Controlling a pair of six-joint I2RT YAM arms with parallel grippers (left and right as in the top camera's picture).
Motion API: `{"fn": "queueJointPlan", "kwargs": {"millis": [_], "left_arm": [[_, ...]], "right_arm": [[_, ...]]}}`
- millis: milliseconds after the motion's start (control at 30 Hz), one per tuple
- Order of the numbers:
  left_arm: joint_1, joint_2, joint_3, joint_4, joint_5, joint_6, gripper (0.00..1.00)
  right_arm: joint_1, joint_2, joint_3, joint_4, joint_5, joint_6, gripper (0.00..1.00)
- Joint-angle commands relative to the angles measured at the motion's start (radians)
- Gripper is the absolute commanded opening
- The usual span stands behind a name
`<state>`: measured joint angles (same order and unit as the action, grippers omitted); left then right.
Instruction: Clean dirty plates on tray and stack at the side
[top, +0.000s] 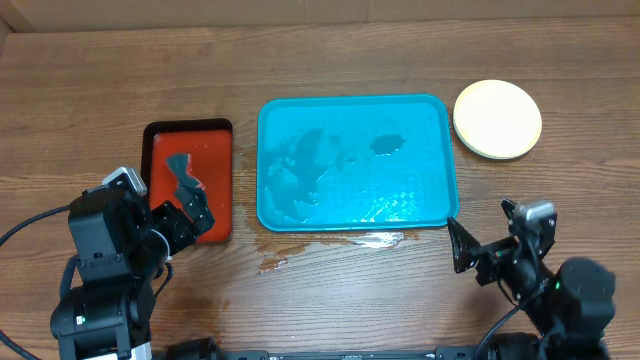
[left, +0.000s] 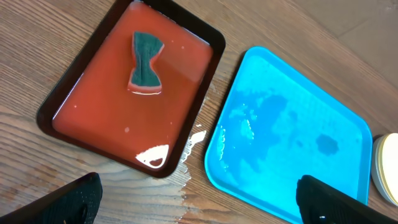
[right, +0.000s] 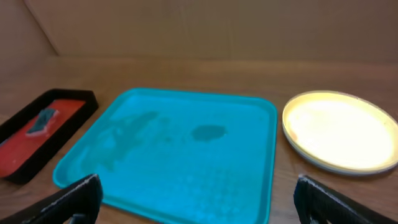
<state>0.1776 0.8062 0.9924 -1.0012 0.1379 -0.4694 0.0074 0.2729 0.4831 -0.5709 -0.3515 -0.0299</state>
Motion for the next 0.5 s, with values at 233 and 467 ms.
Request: {"fn": "queueJointPlan", "kwargs": {"millis": [233, 467], "left_arm": [[-0.001, -0.001, -0.006, 0.004, -0.011, -0.010, 1.00], [-0.001, -0.001, -0.006, 0.004, -0.011, -0.010, 1.00]], "right_arm": [[0.005, -0.208, -0.290, 0.321, 0.021, 0.035, 1.00], [0.005, -0.271, -0.393, 0.450, 0.124, 0.122, 1.00]]}}
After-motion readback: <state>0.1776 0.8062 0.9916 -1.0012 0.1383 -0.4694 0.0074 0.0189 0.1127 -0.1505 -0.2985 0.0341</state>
